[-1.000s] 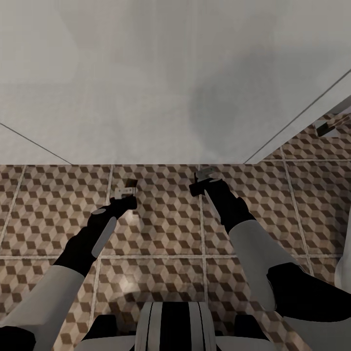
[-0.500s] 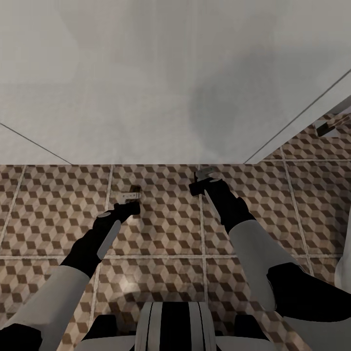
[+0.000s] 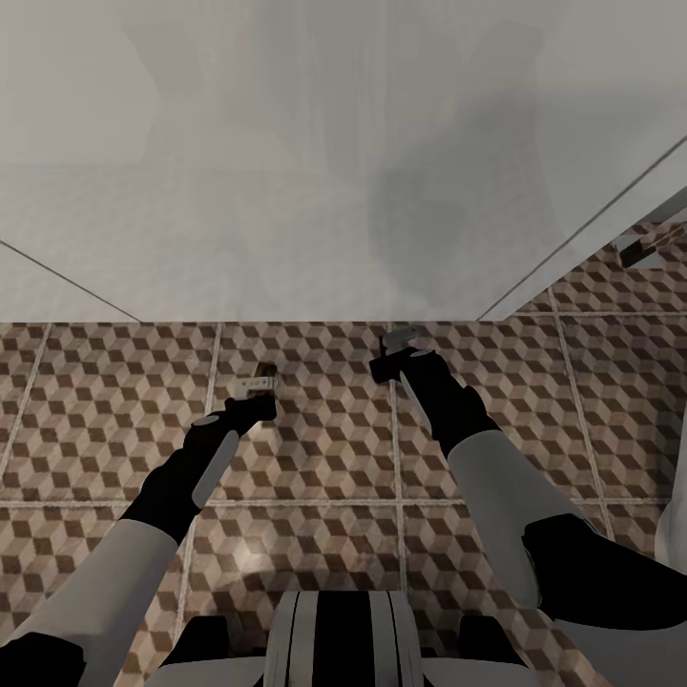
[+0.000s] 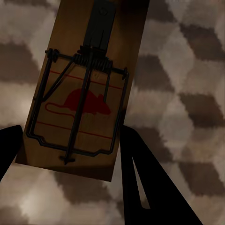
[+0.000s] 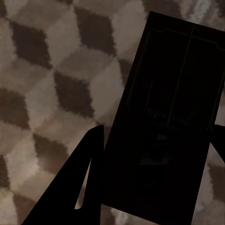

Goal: Take the four mousetraps from the cabinet in the bathroom and place them on the bathroom floor. Make sure all four end up on the same floor surface, and ensure that at least two of them are either under or directly next to the same bathroom sink.

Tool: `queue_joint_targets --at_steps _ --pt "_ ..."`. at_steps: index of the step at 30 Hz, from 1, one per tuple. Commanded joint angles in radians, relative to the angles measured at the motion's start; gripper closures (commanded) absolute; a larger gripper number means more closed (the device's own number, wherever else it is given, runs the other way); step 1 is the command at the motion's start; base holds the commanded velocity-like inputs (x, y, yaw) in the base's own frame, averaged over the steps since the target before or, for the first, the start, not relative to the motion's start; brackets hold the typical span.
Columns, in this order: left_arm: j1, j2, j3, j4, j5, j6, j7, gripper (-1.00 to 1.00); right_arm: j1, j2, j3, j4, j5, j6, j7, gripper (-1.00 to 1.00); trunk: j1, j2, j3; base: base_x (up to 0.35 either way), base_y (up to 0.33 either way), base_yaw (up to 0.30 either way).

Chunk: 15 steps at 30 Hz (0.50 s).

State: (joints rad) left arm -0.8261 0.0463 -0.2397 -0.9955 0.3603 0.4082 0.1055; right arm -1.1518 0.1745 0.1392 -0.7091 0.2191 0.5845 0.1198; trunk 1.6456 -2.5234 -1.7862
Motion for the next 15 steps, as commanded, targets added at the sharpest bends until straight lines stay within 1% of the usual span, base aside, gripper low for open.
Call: queue_joint_targets --at_steps 1,5,9,13,15 --pt "0.0 0.001 -0.004 -0.002 0.009 0.004 0.008 1.0 0.0 0.0 0.0 -0.001 0.009 0.005 0.008 1.0 0.0 0.0 -0.001 0.0 0.0 0.0" --pt "-0.001 0.001 -0.004 -0.008 0.009 0.004 0.008 1.0 0.0 0.0 0.0 -0.001 0.009 0.003 0.008 1.0 0.0 0.0 -0.001 0.0 0.0 0.0" --pt "-0.001 0.001 -0.004 -0.018 0.008 0.004 0.008 1.0 0.0 0.0 0.0 0.0 0.009 -0.023 0.008 1.0 0.0 0.0 -0.001 0.0 0.0 0.0" --pt "-0.001 0.001 -0.003 -0.03 0.008 0.004 0.008 1.0 0.0 0.0 0.0 0.006 0.009 -0.032 0.009 1.0 0.0 0.0 -0.001 0.0 0.0 0.0" --pt "-0.002 0.0 -0.003 -0.039 0.008 0.016 0.008 1.0 0.0 0.0 0.0 0.008 0.01 -0.034 0.009 1.0 0.0 0.0 -0.001 0.0 0.0 0.0"
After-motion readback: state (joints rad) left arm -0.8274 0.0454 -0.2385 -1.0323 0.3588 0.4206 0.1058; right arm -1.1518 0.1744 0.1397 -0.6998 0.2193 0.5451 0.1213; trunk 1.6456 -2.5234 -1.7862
